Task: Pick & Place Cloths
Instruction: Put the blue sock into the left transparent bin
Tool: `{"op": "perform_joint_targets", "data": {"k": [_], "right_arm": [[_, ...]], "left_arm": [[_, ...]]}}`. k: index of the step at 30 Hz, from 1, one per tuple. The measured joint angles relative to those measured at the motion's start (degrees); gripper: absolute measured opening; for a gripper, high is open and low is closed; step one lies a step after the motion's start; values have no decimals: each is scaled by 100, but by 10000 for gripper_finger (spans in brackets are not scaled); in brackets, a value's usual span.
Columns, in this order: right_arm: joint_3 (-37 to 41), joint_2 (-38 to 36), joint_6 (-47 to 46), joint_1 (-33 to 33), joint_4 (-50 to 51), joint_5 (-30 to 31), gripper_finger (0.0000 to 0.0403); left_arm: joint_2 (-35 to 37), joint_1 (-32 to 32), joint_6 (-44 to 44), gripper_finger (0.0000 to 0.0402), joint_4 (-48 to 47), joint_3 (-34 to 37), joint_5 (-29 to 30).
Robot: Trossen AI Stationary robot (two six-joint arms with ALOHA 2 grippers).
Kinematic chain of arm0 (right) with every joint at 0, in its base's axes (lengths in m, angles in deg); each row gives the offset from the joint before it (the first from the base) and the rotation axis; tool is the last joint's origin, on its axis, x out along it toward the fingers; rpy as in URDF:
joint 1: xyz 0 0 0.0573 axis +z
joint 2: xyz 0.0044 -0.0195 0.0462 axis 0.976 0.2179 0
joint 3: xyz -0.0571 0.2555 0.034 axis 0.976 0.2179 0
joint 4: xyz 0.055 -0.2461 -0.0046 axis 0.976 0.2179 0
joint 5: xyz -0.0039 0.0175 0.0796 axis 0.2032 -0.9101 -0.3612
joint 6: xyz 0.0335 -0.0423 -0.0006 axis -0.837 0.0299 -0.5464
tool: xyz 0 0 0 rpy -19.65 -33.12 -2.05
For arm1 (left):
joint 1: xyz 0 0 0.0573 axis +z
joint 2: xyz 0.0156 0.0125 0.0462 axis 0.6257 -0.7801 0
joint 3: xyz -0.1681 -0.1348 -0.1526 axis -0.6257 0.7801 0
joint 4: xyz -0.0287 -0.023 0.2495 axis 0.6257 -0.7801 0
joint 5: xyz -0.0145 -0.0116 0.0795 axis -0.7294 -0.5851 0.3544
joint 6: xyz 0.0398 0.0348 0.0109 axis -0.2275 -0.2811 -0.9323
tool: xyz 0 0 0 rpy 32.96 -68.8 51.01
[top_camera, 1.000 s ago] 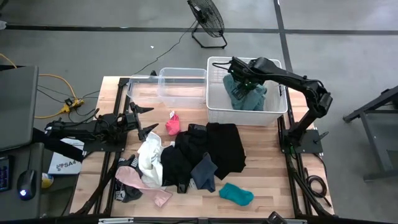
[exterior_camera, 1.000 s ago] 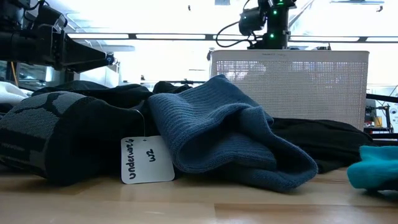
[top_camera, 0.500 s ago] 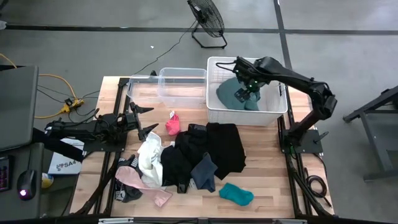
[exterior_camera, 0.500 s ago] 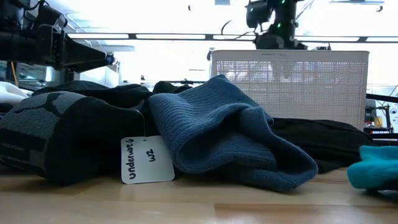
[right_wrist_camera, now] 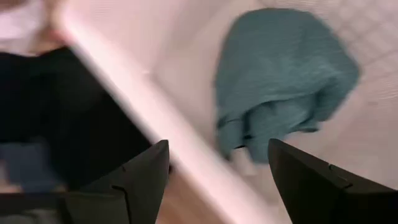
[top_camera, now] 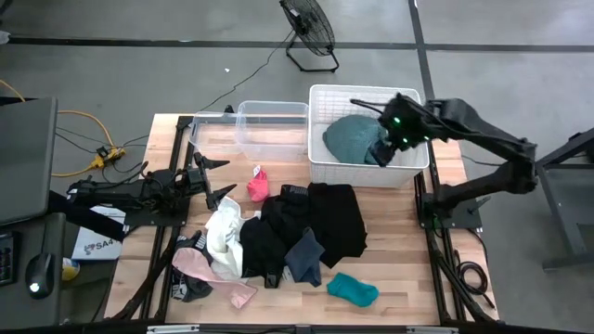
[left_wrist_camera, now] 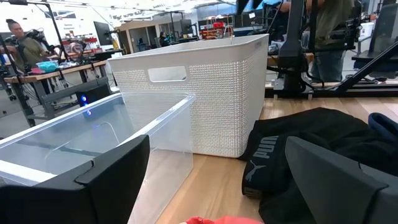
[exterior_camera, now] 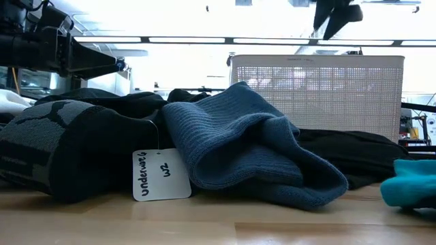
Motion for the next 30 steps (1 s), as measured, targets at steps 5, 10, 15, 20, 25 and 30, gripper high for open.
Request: {"op": "perform_joint_targets", "data": {"k": [5, 10, 15, 20, 25, 30], "right_arm": [[55, -254, -858, 1304, 17, 20, 263], [484, -174, -1560, 2671, -226, 113, 263], [1193, 33, -2380, 3780, -947, 55, 263], [1883, 351, -3388, 4580, -1947, -270, 263], [2260, 906, -3919, 5158, -3027, -384, 263], [2352, 1631, -3564, 5534, -4076, -336, 263]], "left_arm": [[-2, 2, 0, 367, -2, 1, -1], [-1, 1, 1, 367, -1, 1, -1], [0, 2, 0, 367, 0, 0, 1], [-2, 2, 0, 367, 0, -1, 1], [0, 1, 0, 367, -1, 1, 0], [-2, 1, 0, 367, 0, 0, 0]]}}
